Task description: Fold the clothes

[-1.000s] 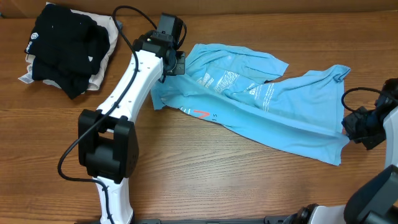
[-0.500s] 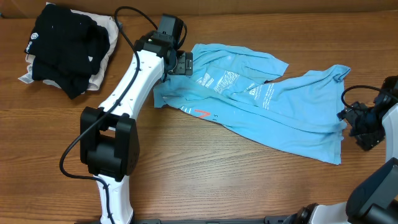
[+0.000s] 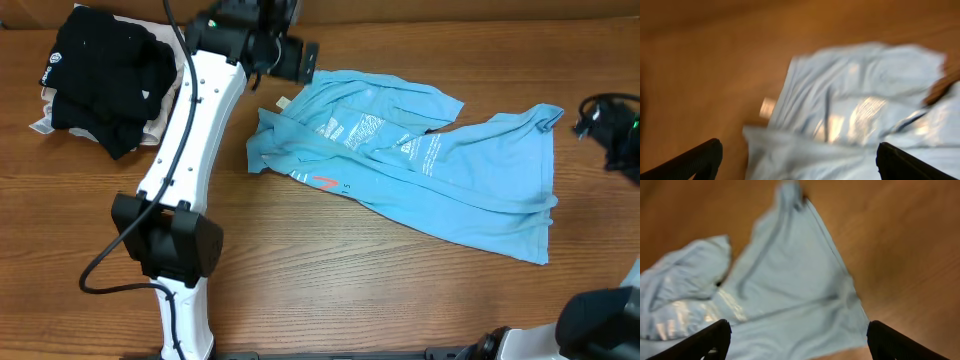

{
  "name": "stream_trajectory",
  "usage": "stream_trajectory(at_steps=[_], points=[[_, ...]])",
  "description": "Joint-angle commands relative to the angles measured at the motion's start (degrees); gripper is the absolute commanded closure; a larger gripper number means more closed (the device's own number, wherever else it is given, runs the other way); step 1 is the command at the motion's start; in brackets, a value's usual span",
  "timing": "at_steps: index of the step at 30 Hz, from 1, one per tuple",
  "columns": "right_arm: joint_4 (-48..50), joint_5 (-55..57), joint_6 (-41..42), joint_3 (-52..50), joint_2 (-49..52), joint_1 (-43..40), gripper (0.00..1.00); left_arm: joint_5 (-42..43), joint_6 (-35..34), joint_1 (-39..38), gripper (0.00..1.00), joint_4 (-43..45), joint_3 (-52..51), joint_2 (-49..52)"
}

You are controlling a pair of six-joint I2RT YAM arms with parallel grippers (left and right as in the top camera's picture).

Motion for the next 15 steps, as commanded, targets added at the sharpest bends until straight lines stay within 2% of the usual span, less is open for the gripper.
stream_trajectory(at_steps=[1,6,15], points=[[0.5,-1.0,-3.0,4.9,-0.7,2.4,0.11,2.8,4.4,-2.4,0.00,3.0,2.3,-0.3],[0.7,-1.0,-3.0,5.3,-0.3,6.3,0.11,2.0,5.5,-4.0,0.00,11.6,2.3,3.5],[-1.6,-0.8,-3.0,5.3,-0.2,8.0,0.11,1.5,8.0,-5.2,0.00,23.9,2.3,18.6]])
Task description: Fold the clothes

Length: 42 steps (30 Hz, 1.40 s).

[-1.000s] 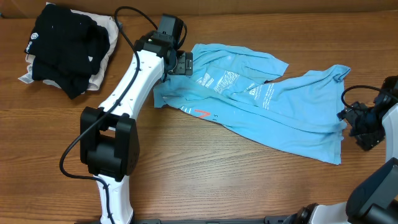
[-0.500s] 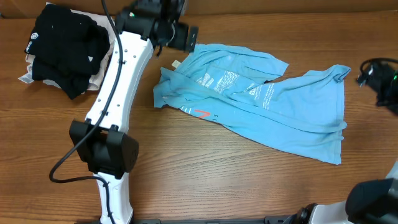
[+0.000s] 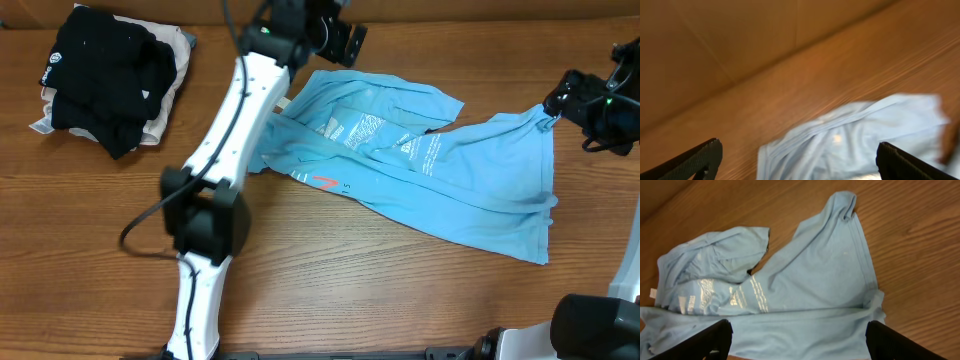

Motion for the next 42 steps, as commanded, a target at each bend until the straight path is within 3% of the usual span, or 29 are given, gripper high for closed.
stream_trajectory(at_steps=[1,7,16,32,42], points=[[-0.5,-0.1,-0.4,1.0,-0.2,0.0,0.11,0.2,2.1,-0.5,0.00,2.1,0.2,6.7],[-0.5,-0.1,-0.4,1.0,-0.2,0.0,0.11,-0.6,2.1,-1.0,0.00,4.9,0.2,12.7],[-0.5,-0.1,-0.4,1.0,-0.2,0.0,0.10,-11.3,-2.3,-1.0,0.00,3.4,0.2,17.4],[-0.7,-0.1,-0.4,0.5,0.6,0.0,0.09,-23.1,-13.9,3.5,0.00,-8.2,0.2,18.1],[4.8,-0.7,0.0,-5.3,1.3,0.0,0.09,-23.4,-12.5,8.4,0.00,-18.4,0.9,17.2]])
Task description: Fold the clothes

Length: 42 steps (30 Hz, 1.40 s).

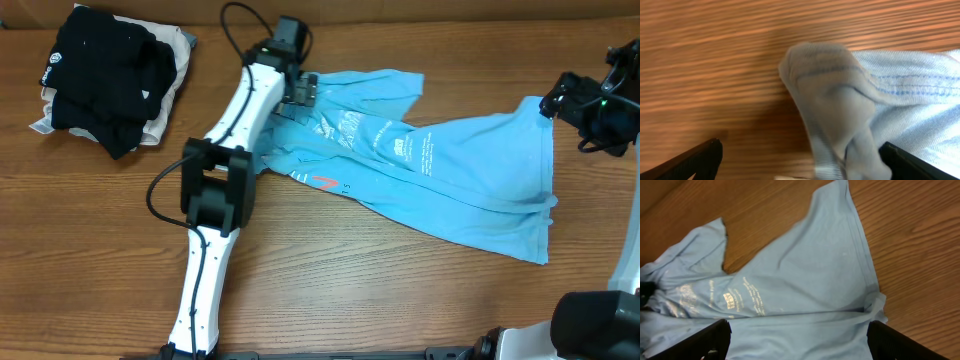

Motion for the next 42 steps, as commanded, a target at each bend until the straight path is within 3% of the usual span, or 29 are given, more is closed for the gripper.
stream_trajectory(at_steps=[1,8,12,16,24,32,42], points=[[1.3,-0.8,0.0,-1.7,1.2,0.0,0.09,-5.8,1.8,2.2,0.00,-3.6,-1.0,1.8],[3.4,-1.4,0.0,-2.1,4.6,0.0,0.09,-4.2,2.9,1.4,0.00,-11.0,8.3,0.2],[7.8,-5.4,0.0,-2.1,4.9,0.0,0.09,2.9,3.6,-0.5,0.00,-15.6,19.4,-0.3],[11.8,-7.2,1.5,-2.1,5.3,0.1,0.11,12.4,7.6,-4.2,0.00,-11.4,26.9,-0.3],[11.5,-10.6,1.5,-2.1,7.5,0.1,0.11,13.2,18.1,-12.0,0.00,1.6,23.1,1.0],[10.0,-10.5,1.0,-2.1,7.6,0.2,0.11,14.6,18.0,-15.3,0.00,15.3,15.0,2.9],[9.2,-10.1,0.5,-2.1,7.6,0.2,0.11,14.6,17.6,-16.2,0.00,17.7,14.8,11.0]])
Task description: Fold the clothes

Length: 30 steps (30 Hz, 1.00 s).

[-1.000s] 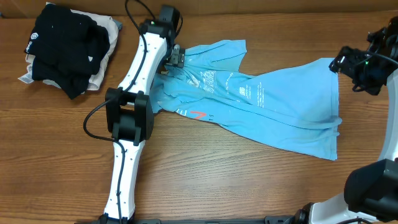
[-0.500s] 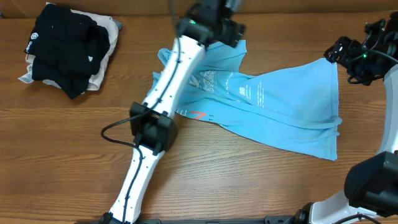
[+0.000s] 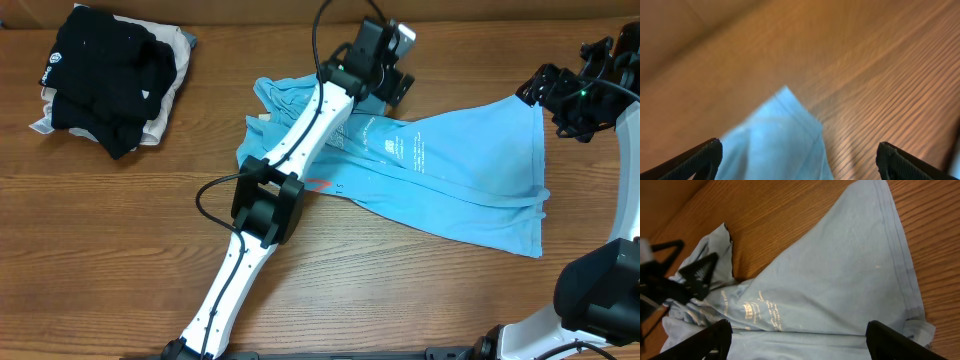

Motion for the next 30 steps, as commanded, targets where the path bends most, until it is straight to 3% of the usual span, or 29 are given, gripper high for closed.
stream_trajectory(at_steps=[1,5,10,18,21,27,30], points=[[0.0,-0.1,-1.2,0.0,-0.1,0.2,0.11,0.8,0.9,-0.6,0.00,0.1,-0.5,3.1],[0.0,-0.1,-1.3,0.0,-0.1,0.2,0.11,0.8,0.9,-0.7,0.05,0.1,-0.5,4.1],[0.0,-0.1,-1.3,0.0,-0.1,0.2,0.11,0.7,1.1,-0.7,0.25,-0.3,-0.5,5.9],[0.5,0.0,-1.5,0.0,-0.1,0.2,0.11,-0.5,0.3,-0.6,0.91,0.8,-0.3,6.9],[2.4,0.4,-1.5,0.0,0.1,0.2,0.12,-3.5,-1.3,-0.5,0.96,1.7,0.3,6.0],[9.0,2.1,-1.5,-0.1,2.0,0.2,0.21,-8.6,-6.7,0.4,0.96,-1.6,6.2,3.8],[16.0,10.2,-1.5,-0.1,4.9,0.8,0.26,-9.7,-10.8,1.2,0.96,-5.8,10.3,2.3]])
